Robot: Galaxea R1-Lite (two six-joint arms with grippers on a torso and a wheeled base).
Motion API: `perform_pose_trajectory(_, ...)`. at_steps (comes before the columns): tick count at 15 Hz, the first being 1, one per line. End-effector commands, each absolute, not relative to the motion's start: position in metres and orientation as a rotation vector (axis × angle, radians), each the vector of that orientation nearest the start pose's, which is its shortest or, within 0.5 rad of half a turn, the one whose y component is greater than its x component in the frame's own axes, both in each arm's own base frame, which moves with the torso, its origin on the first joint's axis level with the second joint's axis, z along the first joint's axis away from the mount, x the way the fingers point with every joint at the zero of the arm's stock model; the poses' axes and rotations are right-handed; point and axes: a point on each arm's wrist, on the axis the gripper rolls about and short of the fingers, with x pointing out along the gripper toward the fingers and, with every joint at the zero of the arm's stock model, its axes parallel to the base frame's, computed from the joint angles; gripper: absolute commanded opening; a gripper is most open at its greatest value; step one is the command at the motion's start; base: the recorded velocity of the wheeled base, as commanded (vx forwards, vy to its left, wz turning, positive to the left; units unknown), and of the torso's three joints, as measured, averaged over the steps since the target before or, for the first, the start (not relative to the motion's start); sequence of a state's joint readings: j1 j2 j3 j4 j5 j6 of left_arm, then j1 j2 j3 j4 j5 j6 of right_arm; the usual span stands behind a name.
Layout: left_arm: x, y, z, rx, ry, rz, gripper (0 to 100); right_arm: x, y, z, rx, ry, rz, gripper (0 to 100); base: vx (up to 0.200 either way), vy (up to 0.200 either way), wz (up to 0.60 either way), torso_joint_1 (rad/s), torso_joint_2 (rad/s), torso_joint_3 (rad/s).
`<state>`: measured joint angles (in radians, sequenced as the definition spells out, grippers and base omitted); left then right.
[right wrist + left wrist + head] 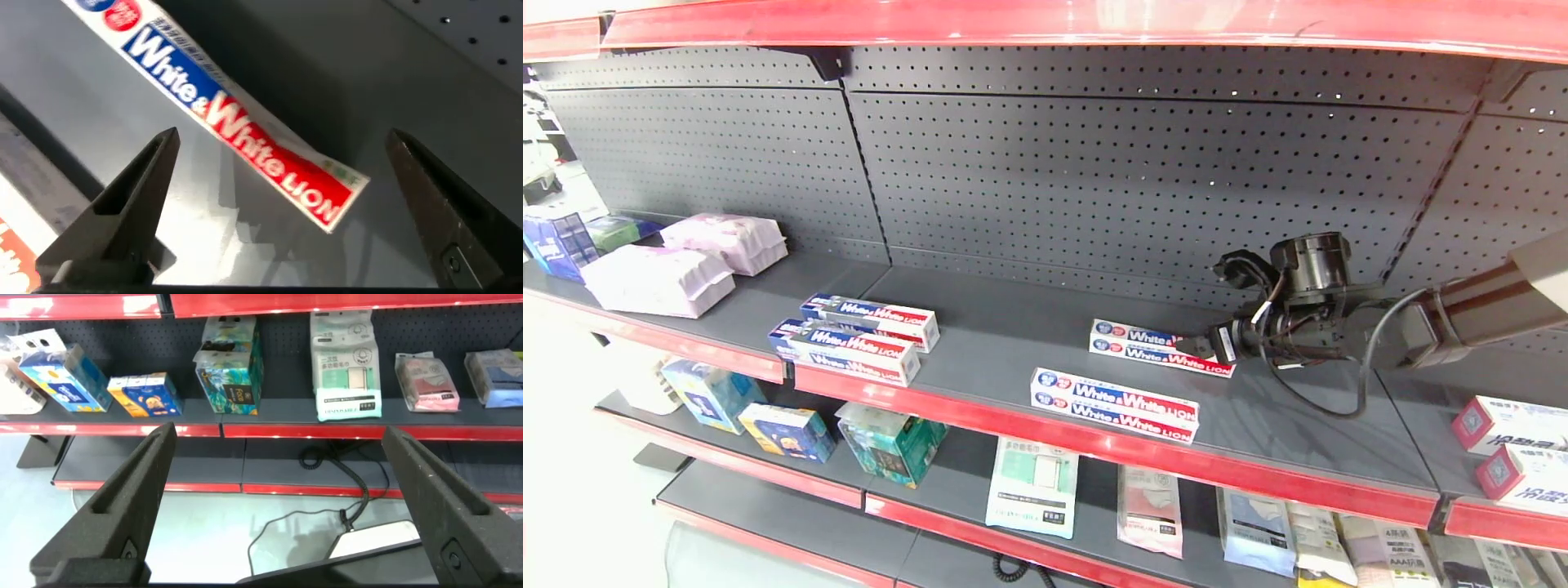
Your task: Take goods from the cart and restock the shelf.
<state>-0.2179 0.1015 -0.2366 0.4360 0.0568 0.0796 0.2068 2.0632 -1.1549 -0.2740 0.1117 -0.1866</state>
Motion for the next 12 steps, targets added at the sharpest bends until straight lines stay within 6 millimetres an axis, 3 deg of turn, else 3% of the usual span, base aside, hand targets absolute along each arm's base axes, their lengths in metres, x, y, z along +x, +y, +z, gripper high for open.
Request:
perform_pose_trajectory(1, -0.036, 0.009, 0.098, 0.12, 0.292, -0.172, 100, 0.385, 0.082, 0.111, -0.206, 0.607, 0.364, 100, 0.0, 0.0, 0.0, 0.0, 0.0, 0.0)
perform_pose_trajectory(12, -0.036, 0.009, 0.098, 0.12, 0.292, -0.172, 100, 0.391, 0.069, 0.108, -0.197, 0.613, 0.33, 100, 0.0, 0.0, 0.0, 0.0, 0.0, 0.0)
